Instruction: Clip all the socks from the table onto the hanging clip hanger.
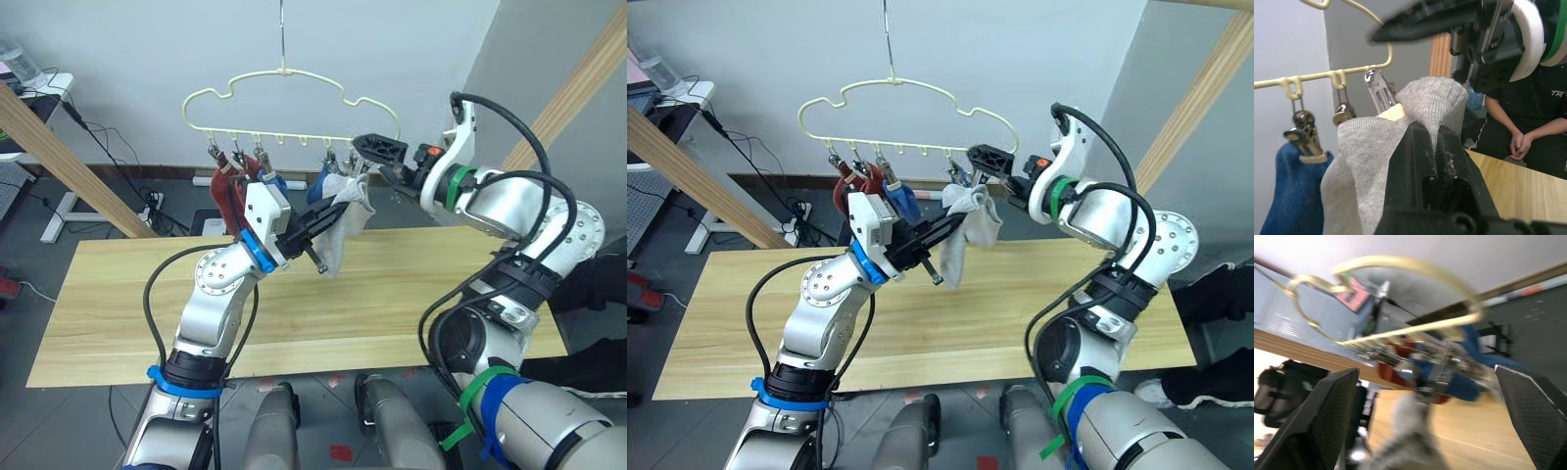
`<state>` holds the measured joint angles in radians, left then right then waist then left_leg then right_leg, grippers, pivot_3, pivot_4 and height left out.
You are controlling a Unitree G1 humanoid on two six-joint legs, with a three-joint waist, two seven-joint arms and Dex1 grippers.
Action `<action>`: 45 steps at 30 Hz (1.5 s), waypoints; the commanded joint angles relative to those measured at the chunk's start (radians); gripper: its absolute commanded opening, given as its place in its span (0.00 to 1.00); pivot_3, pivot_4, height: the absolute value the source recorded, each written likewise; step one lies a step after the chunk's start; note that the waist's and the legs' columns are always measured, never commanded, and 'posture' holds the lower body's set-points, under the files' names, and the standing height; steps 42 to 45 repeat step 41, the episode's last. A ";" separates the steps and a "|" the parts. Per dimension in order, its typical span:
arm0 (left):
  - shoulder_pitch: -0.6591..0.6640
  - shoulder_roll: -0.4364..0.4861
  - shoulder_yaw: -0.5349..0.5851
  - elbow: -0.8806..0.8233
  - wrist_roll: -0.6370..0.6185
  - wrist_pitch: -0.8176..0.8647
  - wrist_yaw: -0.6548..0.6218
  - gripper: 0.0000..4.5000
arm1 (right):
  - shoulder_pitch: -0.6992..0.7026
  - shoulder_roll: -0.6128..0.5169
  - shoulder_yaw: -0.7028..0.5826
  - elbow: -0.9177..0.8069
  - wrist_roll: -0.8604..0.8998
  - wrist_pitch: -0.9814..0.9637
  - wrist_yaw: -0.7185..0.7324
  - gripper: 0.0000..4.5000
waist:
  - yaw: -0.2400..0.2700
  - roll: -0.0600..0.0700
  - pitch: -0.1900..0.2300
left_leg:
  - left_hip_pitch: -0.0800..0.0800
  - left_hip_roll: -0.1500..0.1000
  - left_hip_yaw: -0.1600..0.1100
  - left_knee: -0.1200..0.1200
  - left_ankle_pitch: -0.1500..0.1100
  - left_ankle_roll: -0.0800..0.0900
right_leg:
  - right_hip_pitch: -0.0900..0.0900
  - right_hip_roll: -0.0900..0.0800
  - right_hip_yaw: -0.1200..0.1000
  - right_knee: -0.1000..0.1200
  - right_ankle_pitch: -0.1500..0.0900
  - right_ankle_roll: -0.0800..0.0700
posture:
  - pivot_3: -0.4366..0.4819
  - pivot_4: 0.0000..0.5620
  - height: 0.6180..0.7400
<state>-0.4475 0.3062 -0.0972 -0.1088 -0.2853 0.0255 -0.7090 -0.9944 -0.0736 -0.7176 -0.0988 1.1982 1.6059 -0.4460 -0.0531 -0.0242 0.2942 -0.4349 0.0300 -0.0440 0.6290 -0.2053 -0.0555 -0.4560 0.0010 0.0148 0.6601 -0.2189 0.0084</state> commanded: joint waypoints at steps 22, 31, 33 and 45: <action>0.372 0.369 0.440 -0.196 -0.257 0.433 -0.044 0.99 | 0.609 -0.633 0.681 -0.292 -0.676 -1.016 0.990 1.00 | -0.019 -0.003 0.002 | 0.003 0.003 0.003 0.000 -0.001 0.001 | 0.000 0.002 0.002 -0.001 0.000 0.002 | 0.48 0.52 1.00; 0.510 0.386 0.551 -0.344 -0.202 0.506 0.107 0.99 | 0.663 -0.583 0.692 -0.322 -0.719 -1.037 1.015 1.00 | 0.037 -0.003 0.003 | 0.002 0.000 0.003 0.001 -0.001 0.001 | 0.000 -0.001 0.002 -0.002 0.000 0.002 | 0.57 0.52 1.00; 0.509 0.397 0.556 -0.341 -0.172 0.507 0.131 0.99 | 0.660 -0.578 0.684 -0.321 -0.708 -1.014 1.016 1.00 | 0.046 -0.003 0.003 | 0.003 0.000 0.002 0.001 -0.001 0.001 | 0.000 -0.001 0.001 -0.001 0.000 0.002 | 0.57 0.52 1.00; 0.507 0.438 0.540 -0.334 -0.153 0.506 0.110 0.99 | 0.670 -0.584 0.679 -0.329 -0.713 -1.005 1.032 1.00 | 0.053 -0.003 0.003 | 0.002 0.001 0.003 0.000 -0.001 0.001 | 0.000 -0.001 0.001 -0.001 0.000 0.002 | 0.57 0.52 1.00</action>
